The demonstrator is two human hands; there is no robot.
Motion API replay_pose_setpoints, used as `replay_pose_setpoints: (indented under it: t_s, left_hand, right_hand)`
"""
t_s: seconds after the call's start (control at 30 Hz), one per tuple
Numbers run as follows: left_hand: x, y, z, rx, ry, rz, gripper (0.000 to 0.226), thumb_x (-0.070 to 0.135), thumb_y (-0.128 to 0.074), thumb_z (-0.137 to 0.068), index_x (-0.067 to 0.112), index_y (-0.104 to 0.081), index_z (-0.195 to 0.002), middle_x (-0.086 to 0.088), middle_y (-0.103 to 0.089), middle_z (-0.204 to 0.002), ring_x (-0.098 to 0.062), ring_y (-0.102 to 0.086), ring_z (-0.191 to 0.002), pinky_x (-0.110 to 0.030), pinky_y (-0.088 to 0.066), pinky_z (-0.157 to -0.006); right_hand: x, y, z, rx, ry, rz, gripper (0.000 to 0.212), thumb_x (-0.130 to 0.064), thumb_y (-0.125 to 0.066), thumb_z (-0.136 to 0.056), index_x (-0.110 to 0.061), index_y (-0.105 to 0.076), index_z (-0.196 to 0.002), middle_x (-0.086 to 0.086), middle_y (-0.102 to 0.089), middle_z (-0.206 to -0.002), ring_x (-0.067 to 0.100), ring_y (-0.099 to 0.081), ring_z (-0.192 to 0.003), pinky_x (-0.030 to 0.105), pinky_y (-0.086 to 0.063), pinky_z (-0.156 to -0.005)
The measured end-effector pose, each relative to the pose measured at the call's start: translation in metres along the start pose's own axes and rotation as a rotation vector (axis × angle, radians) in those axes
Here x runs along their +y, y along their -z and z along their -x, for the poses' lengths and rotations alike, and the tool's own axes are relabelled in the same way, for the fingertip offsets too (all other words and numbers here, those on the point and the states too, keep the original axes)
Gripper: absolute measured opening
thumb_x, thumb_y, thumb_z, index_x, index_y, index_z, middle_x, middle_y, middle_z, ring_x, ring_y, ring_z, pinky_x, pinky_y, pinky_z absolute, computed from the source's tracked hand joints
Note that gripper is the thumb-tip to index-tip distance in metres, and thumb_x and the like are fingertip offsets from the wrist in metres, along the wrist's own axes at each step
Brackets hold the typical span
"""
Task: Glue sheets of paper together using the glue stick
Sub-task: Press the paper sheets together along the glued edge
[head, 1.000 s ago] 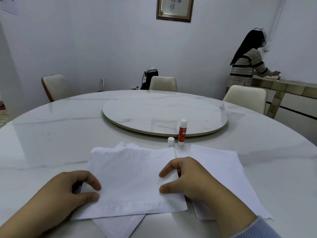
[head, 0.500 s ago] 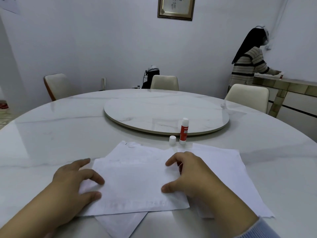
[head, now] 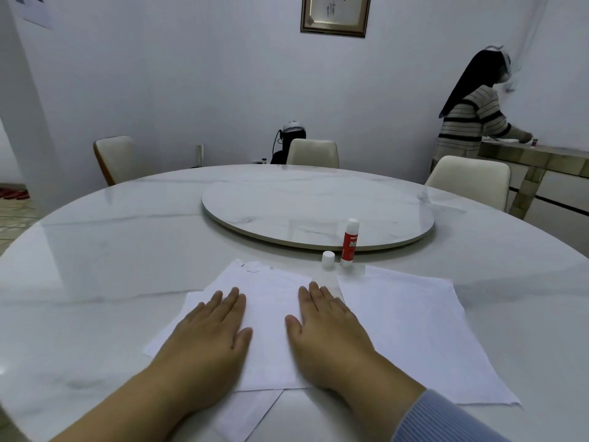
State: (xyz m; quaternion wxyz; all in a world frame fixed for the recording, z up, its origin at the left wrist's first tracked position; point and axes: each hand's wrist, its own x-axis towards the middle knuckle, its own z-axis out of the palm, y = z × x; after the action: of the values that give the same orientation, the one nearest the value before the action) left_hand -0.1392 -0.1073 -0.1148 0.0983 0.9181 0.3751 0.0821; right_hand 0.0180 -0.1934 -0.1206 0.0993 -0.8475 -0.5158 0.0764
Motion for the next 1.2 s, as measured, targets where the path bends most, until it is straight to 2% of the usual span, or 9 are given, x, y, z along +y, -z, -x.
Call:
replay_pose_setpoints:
  t_s: [0.13, 0.37, 0.6, 0.73, 0.9, 0.97, 1.07, 1.13, 1.2]
  left_hand:
    - [0.002, 0.001, 0.001, -0.008, 0.037, -0.058, 0.059, 0.043, -0.014, -0.098, 0.025, 0.007, -0.150, 0.009, 0.012, -0.159, -0.005, 0.012, -0.145, -0.030, 0.006, -0.119]
    - [-0.007, 0.004, 0.001, -0.026, 0.041, -0.029, 0.064, 0.050, -0.015, -0.096, 0.027, 0.008, -0.150, 0.012, 0.013, -0.159, -0.002, 0.011, -0.144, -0.027, 0.005, -0.119]
    - [-0.005, 0.001, 0.003, 0.014, 0.152, -0.025, 0.074, 0.061, -0.018, -0.090, 0.025, 0.007, -0.151, 0.005, 0.012, -0.160, -0.009, 0.011, -0.146, -0.031, 0.003, -0.120]
    - [-0.005, 0.001, 0.003, 0.024, 0.167, -0.023, 0.076, 0.061, -0.018, -0.090, 0.024, 0.007, -0.150, 0.004, 0.012, -0.160, -0.011, 0.012, -0.146, -0.032, 0.003, -0.119]
    - [-0.005, -0.001, 0.003, 0.020, 0.172, -0.015, 0.076, 0.061, -0.019, -0.089, 0.024, 0.007, -0.150, 0.004, 0.013, -0.160, -0.010, 0.014, -0.146, -0.032, 0.004, -0.119]
    - [-0.006, -0.001, 0.003, 0.023, 0.172, -0.018, 0.076, 0.062, -0.019, -0.089, 0.025, 0.007, -0.150, 0.005, 0.013, -0.160, -0.010, 0.014, -0.146, -0.032, 0.004, -0.119]
    - [-0.007, -0.002, 0.002, 0.029, 0.173, -0.019, 0.076, 0.062, -0.019, -0.089, 0.025, 0.007, -0.150, 0.005, 0.013, -0.160, -0.010, 0.014, -0.146, -0.032, 0.004, -0.120]
    - [-0.007, -0.002, 0.002, 0.032, 0.173, -0.014, 0.077, 0.062, -0.019, -0.089, 0.025, 0.007, -0.150, 0.006, 0.012, -0.160, -0.011, 0.014, -0.146, -0.032, 0.004, -0.119]
    - [-0.007, -0.002, 0.002, 0.044, 0.175, -0.008, 0.077, 0.062, -0.020, -0.088, 0.025, 0.008, -0.150, 0.005, 0.013, -0.160, -0.011, 0.014, -0.146, -0.032, 0.004, -0.120]
  right_hand:
    - [0.001, -0.001, 0.000, 0.000, 0.001, 0.018, 0.064, -0.046, -0.013, -0.098, -0.020, 0.006, -0.153, -0.002, 0.013, -0.162, 0.013, 0.011, -0.148, 0.031, 0.008, -0.118]
    - [0.007, 0.005, 0.004, -0.026, 0.003, -0.008, 0.066, -0.049, -0.015, -0.098, -0.019, 0.006, -0.153, -0.002, 0.013, -0.162, 0.011, 0.011, -0.148, 0.028, 0.008, -0.116]
    - [0.006, 0.006, 0.007, 0.013, -0.036, -0.058, 0.072, -0.054, -0.021, -0.096, -0.018, 0.004, -0.153, -0.002, 0.006, -0.163, 0.012, 0.006, -0.148, 0.031, 0.004, -0.117]
    - [0.004, 0.012, 0.006, 0.088, -0.027, -0.179, 0.074, -0.050, -0.038, -0.094, -0.022, -0.005, -0.153, 0.000, -0.017, -0.160, 0.016, -0.010, -0.147, 0.032, -0.007, -0.117]
    - [0.002, 0.016, 0.007, 0.194, -0.040, -0.411, 0.079, -0.040, -0.062, -0.083, -0.038, -0.018, -0.149, -0.005, -0.043, -0.139, 0.020, -0.034, -0.133, 0.032, -0.031, -0.106]
    - [0.002, 0.016, 0.009, 0.241, -0.005, -0.513, 0.078, -0.027, -0.066, -0.079, -0.043, -0.026, -0.144, -0.012, -0.051, -0.126, 0.015, -0.045, -0.122, 0.024, -0.039, -0.096]
    - [0.007, 0.020, 0.010, 0.329, -0.020, -0.756, 0.077, -0.011, -0.072, -0.071, -0.044, -0.039, -0.133, -0.022, -0.055, -0.103, 0.001, -0.057, -0.095, 0.008, -0.042, -0.069]
    - [0.011, 0.025, 0.013, 0.380, -0.070, -0.905, 0.081, -0.013, -0.081, -0.066, -0.044, -0.041, -0.129, -0.019, -0.055, -0.106, 0.001, -0.057, -0.094, 0.014, -0.046, -0.069]
    - [0.012, 0.029, 0.016, 0.384, -0.092, -0.958, 0.078, -0.018, -0.084, -0.066, -0.045, -0.044, -0.128, -0.017, -0.055, -0.114, 0.007, -0.059, -0.098, 0.025, -0.052, -0.078]
